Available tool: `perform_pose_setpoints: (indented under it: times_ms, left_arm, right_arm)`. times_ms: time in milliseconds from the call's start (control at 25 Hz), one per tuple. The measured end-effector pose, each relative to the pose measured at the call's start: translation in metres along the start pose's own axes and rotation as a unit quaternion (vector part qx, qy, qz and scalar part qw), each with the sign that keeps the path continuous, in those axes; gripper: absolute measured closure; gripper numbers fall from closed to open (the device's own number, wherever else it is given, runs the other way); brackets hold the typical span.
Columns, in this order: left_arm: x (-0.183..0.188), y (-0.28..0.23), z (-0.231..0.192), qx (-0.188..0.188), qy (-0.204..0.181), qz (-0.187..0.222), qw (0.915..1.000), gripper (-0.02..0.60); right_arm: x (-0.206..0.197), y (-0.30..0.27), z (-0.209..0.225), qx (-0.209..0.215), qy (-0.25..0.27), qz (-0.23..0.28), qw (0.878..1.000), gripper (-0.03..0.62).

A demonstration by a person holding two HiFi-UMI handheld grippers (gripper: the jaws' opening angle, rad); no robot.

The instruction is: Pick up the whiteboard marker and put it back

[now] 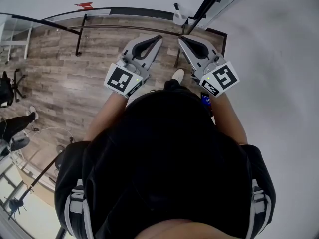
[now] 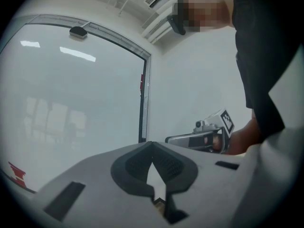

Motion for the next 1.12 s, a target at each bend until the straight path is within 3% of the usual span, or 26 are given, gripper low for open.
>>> perform_pose_setpoints:
  times_ms: [760, 1120]
  left_arm:
    - [-0.009, -0.096, -0.055, 0.043, 0.000, 0.006, 0.9991, 0.577]
    - [-0.016, -0.108, -0.101, 0.028, -0.001, 0.015, 0.9995, 0.577]
  right_arm:
    - [-0.010, -0.029, 0.118, 0.043, -0.016, -0.026, 0.999, 0.597]
    - [-0.037, -0.063, 0.146, 0.009, -0.014, -0.073, 0.997, 0.597]
Point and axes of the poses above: the fingertips, and each gripper's own axes: y backward along the fingers, z to its right, x out of its top, the point moved 2 cm from there along y, backward along the fingers, and after that the axes turned 11 degrees about -x, right-handed, at the moved point
